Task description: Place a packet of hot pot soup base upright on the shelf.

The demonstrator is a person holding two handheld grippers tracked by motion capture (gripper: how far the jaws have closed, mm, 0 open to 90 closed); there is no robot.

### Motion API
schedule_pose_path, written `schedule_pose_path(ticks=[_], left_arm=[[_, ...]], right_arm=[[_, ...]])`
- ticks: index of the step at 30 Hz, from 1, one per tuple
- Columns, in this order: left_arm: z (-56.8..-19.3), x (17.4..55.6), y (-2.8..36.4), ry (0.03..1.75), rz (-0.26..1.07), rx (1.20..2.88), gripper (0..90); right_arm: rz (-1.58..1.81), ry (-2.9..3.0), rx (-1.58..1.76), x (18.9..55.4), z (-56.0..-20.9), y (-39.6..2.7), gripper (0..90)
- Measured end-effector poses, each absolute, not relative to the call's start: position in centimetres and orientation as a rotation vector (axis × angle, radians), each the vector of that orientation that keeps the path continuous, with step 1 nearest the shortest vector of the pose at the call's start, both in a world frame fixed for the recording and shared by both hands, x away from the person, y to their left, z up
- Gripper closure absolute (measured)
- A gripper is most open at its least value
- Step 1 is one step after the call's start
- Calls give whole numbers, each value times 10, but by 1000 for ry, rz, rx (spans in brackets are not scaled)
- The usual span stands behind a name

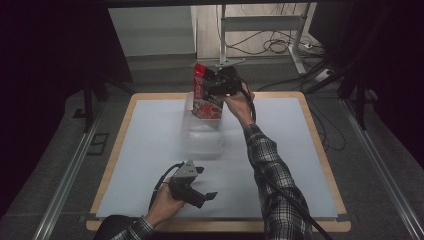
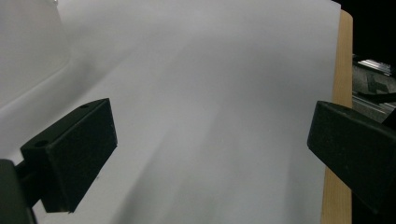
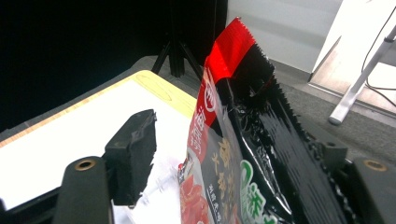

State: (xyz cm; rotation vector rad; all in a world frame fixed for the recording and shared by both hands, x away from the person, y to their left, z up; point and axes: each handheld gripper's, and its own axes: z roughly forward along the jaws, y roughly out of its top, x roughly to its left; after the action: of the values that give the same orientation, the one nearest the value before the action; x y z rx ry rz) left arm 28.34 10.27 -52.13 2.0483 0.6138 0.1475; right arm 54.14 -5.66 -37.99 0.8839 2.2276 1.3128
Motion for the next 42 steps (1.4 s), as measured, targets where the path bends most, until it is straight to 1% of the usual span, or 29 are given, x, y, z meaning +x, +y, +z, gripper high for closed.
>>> schedule_pose_path(ticks=[8, 12, 14, 20, 25, 36, 42], left_arm=[[-522, 284, 103, 618, 143, 2061, 13], [-523, 285, 104, 619, 140, 2051, 14], [-523, 285, 104, 619, 141, 2052, 13], [-523, 283, 102, 584, 133, 2045, 10], [-524, 283, 100, 572, 145, 2065, 8], [-524, 283, 103, 579, 199, 2080, 8], [-524, 283, 103, 585, 202, 2079, 8]], right_arm=[[1301, 2243, 863, 534, -375, -60, 225], [1313, 2258, 863, 530, -373, -63, 174], [1315, 2257, 861, 529, -372, -63, 167], [1313, 2264, 877, 522, -369, -66, 106], [1310, 2252, 877, 512, -369, -72, 75], [1306, 2234, 873, 502, -370, -82, 61], [1294, 2256, 886, 499, -376, -88, 61]])
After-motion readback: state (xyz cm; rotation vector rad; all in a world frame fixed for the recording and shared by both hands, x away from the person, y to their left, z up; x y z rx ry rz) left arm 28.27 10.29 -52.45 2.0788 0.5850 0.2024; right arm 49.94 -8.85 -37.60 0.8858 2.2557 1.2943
